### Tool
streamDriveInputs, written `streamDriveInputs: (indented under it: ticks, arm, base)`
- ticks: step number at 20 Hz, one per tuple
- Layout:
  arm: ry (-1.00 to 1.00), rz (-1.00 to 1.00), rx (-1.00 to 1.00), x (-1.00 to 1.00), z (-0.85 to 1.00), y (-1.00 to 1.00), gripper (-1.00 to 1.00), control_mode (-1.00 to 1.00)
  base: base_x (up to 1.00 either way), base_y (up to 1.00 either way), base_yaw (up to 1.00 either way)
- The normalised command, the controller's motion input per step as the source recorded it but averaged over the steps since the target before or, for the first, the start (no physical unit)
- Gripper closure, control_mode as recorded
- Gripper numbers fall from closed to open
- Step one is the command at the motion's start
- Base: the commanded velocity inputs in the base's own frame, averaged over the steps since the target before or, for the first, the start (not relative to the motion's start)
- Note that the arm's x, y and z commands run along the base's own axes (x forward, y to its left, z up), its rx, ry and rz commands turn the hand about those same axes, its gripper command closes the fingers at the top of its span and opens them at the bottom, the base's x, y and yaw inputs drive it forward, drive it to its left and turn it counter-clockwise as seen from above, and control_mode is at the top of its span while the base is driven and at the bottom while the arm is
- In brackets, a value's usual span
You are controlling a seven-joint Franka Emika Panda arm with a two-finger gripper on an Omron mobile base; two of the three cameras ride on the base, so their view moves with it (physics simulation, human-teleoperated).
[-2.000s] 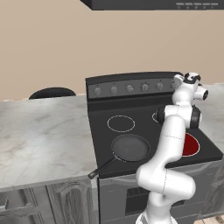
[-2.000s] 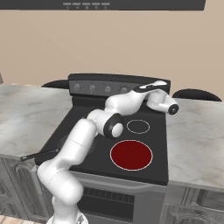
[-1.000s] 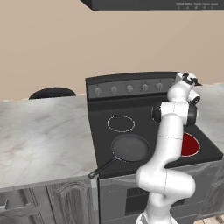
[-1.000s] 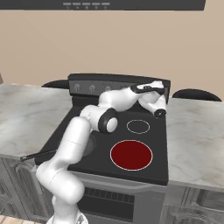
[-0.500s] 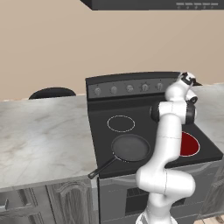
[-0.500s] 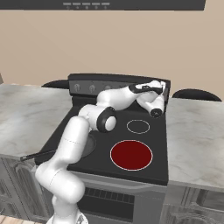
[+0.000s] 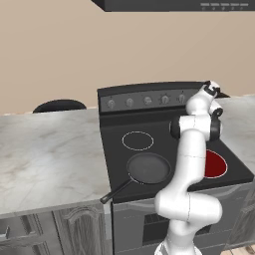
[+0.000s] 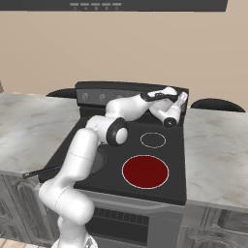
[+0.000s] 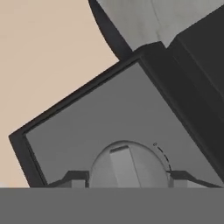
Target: Turn off the front right burner of the stove.
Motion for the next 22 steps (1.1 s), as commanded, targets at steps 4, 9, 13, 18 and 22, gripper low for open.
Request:
streamDriveInputs:
  ticks: [4,9,13,18,22]
  arm:
    - [0.00,-0.05,0.41,-0.15,0.38,0.00,1.00,-1.00]
    - [-0.02,-0.02,0.43,-0.17,0.31,0.00,1.00,-1.00]
    - [-0.02,0.00,0.44,-0.10,0.31,0.00,1.00,-1.00]
    - [0.00,0.00,0.46,-0.08,0.33,0.00,1.00,-1.00]
    - [0.00,0.00,0.47,-0.04,0.34,0.00,1.00,-1.00]
  base:
    - [0.00,0.00,0.00]
    - [0.00,0.00,0.00]
    - [0.00,0.00,0.00]
    - [0.00,0.00,0.00]
    - [0.00,0.00,0.00]
